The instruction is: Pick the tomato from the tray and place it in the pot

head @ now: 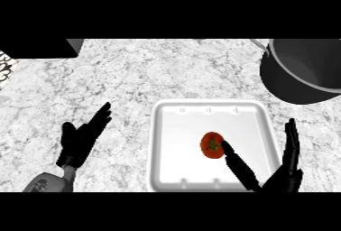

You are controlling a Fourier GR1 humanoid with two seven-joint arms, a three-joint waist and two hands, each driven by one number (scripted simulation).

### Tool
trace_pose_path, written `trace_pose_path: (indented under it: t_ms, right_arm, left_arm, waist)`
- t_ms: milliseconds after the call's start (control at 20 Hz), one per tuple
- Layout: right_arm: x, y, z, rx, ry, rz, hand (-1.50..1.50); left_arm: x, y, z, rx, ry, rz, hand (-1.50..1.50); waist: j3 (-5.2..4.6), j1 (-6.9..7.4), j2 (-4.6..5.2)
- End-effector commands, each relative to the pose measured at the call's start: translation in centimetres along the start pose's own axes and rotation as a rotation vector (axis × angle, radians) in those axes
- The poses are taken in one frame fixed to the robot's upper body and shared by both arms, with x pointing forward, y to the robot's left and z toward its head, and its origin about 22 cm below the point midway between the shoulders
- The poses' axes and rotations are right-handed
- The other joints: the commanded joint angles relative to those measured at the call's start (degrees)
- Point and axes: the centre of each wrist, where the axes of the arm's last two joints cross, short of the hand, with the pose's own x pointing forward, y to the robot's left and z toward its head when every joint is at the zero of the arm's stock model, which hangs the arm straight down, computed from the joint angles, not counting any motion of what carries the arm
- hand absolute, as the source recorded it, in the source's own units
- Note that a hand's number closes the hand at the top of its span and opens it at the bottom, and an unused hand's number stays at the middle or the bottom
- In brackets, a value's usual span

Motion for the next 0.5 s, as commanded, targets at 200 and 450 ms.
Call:
trace_pose_path:
  t_ms: [200,450]
  right_arm:
    - [3.8,-1.3,4.4,0.055,0.277,-0.010,-1.50]
    - [4.8,-0.1,3.2,0.106,0.432,0.014,-1.50]
  left_arm:
    - [0.7,-0.1,-0.2,-0.009,-0.011,-0.004,0.00]
    - [-0.9,-1.5,0.8,-0.037,0.006,0.002,0.00]
  waist:
    - [-0.02,0.73,0.42]
    - [0.14,1.82,0.63]
